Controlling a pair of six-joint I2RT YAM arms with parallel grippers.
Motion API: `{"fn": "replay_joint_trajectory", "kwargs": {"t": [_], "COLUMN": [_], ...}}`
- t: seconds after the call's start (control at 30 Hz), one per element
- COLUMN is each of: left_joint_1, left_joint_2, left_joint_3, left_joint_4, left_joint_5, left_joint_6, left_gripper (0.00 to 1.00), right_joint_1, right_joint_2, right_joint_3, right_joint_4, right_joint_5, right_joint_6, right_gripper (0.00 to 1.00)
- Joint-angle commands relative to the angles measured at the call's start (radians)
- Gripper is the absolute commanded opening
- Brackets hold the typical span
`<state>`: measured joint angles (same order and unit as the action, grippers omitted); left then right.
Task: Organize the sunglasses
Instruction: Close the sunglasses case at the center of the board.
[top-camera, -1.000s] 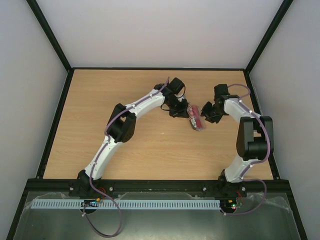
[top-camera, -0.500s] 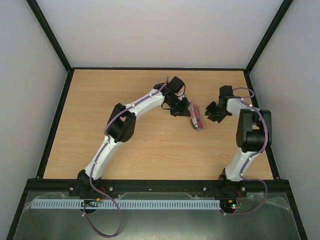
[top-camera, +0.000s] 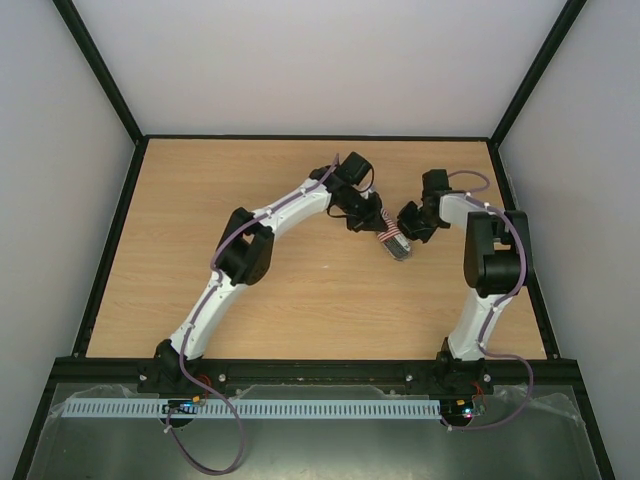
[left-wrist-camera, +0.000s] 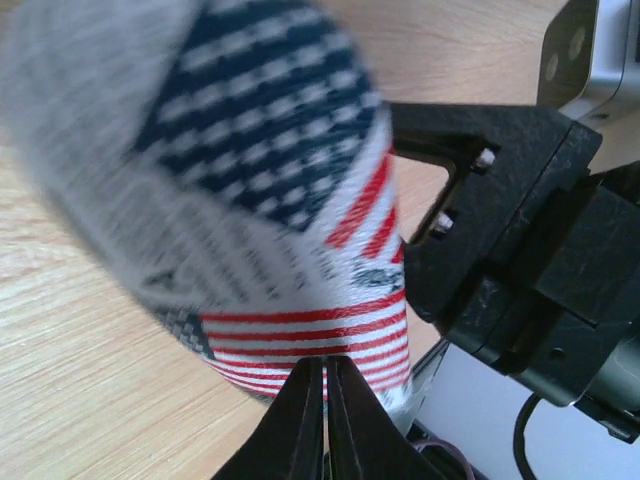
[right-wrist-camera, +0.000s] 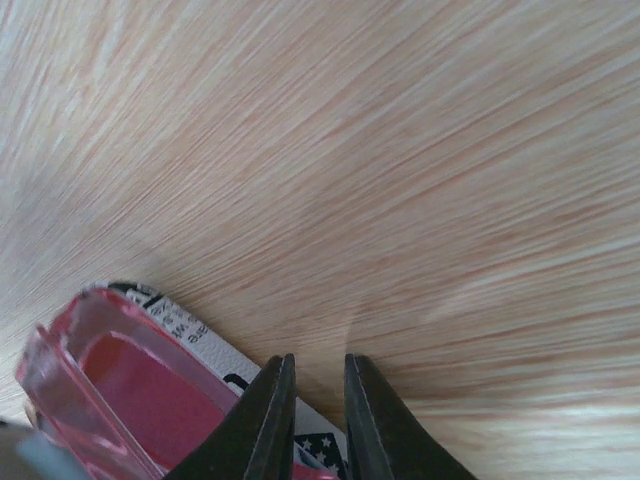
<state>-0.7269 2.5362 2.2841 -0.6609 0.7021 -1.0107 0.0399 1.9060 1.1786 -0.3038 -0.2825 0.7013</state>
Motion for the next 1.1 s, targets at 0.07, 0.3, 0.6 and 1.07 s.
{"fn": "replay_joint_trajectory", "kwargs": {"t": [0.07, 0.3, 0.6, 1.07], "left_joint_1": [-0.019, -0.019, -0.011, 0.009], "left_joint_2": [0.063, 0.077, 0.106, 0.124], "left_joint_3": [0.007, -0.037, -0.031, -0.011], "left_joint_4": [-0.014, -0.016, -0.015, -0.003], "left_joint_5": [-0.015, -0.024, -0.025, -0.013], "left_joint_6": [0.014, 0.041, 0.051, 0.051], "left_gripper": [0.04, 0.04, 0.04, 0.05], "right_joint_1": [0.062, 0.073, 0.044, -0.044], "right_joint_2": [-0.014, -0.032, -0.062, -0.149], "right_joint_3": [-0.073, -0.126, -0.082, -0.048], "right_joint_4": [-0.017, -0.016, -0.099, -0.191], "right_joint_5": [-0.072, -0.087, 0.006, 0.085], "right_joint_6": [0.031, 0.025, -0.029, -0.042], "right_gripper": [0.16, 0.15, 0.24, 0.33]}}
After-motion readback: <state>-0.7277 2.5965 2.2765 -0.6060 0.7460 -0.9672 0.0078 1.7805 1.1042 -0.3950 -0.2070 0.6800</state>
